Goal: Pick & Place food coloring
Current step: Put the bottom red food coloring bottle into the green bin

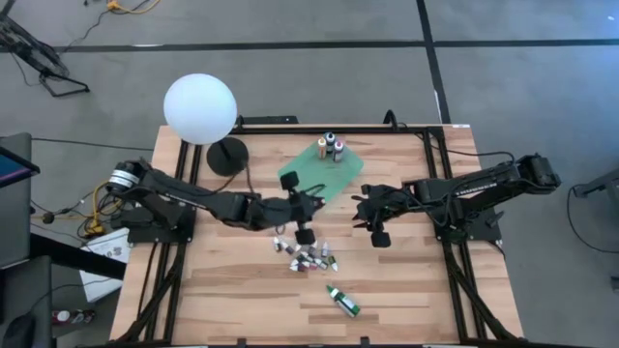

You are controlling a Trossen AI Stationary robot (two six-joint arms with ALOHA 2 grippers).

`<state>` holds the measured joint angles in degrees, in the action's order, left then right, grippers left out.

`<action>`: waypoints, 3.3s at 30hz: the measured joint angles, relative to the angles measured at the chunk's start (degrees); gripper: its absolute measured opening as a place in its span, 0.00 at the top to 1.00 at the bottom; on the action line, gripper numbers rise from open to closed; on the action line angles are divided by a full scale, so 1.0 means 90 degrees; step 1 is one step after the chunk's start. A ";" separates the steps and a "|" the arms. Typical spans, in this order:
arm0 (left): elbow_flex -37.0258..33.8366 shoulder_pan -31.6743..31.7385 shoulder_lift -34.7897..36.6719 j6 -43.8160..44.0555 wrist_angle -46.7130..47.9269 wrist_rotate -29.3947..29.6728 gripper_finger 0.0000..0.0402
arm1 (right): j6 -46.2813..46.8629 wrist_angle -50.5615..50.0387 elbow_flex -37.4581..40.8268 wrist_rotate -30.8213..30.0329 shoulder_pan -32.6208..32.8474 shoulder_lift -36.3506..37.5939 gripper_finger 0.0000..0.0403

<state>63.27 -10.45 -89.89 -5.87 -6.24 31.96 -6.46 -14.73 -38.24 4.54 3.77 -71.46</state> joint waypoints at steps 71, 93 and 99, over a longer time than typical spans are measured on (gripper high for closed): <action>-0.2147 0.2689 -0.2440 0.0911 -0.6930 -0.0810 0.89 | -0.0189 0.0536 0.0002 0.0000 -0.0090 -0.0007 0.76; -0.1915 0.3125 -0.2435 0.1039 -0.6235 -0.0810 0.89 | -0.0237 0.0545 0.0007 0.0000 -0.0090 -0.0007 0.76; -0.1915 0.3142 -0.2435 0.1030 -0.6221 -0.0858 0.89 | -0.0237 0.0548 0.0007 0.0000 -0.0090 -0.0007 0.76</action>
<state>46.04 17.82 -111.81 3.40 -62.23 24.24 -8.60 -9.80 -38.17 4.54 2.96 -71.53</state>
